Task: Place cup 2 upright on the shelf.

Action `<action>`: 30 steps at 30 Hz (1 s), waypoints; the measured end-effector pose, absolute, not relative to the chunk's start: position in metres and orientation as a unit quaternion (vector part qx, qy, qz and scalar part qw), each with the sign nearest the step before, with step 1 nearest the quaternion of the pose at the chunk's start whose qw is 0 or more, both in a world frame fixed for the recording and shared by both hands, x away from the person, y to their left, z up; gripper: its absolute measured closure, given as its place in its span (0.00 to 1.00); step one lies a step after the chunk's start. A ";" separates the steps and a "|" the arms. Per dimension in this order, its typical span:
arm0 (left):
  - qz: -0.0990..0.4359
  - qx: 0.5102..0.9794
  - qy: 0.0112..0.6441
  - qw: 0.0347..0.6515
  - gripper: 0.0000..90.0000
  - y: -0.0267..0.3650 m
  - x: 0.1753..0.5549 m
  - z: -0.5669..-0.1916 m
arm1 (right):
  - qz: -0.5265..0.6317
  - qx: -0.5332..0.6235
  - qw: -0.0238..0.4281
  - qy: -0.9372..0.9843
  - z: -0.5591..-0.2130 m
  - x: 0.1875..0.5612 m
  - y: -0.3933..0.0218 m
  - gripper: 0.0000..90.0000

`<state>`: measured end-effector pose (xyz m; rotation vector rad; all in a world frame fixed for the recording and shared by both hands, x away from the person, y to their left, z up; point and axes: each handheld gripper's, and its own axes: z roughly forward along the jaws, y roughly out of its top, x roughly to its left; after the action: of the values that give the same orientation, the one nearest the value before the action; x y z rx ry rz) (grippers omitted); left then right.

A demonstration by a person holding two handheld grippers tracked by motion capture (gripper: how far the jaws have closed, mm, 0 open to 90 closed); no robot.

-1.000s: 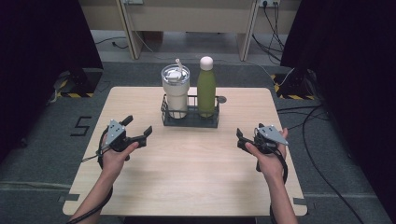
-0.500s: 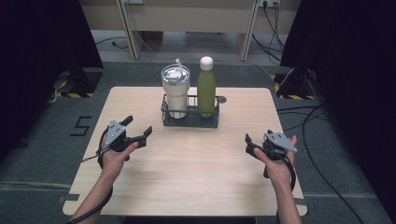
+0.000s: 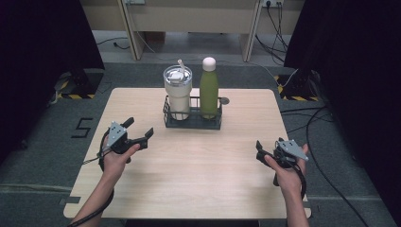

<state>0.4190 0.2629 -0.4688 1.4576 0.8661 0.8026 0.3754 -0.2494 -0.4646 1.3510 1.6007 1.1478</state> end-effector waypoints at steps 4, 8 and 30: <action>0.345 0.627 0.372 0.591 0.09 0.263 0.419 -0.469 | 0.442 0.533 0.366 0.622 -0.470 0.373 -0.255 0.17; 0.345 0.627 0.373 0.590 0.09 0.263 0.419 -0.470 | 0.440 0.540 0.366 0.617 -0.477 0.372 -0.262 0.17; 0.341 0.631 0.375 0.588 0.09 0.263 0.420 -0.474 | 0.428 0.565 0.369 0.602 -0.495 0.366 -0.281 0.17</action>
<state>0.4204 0.2633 -0.4736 1.4694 0.8743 0.7947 0.3664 -0.2808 -0.4950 1.4493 1.5443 1.0988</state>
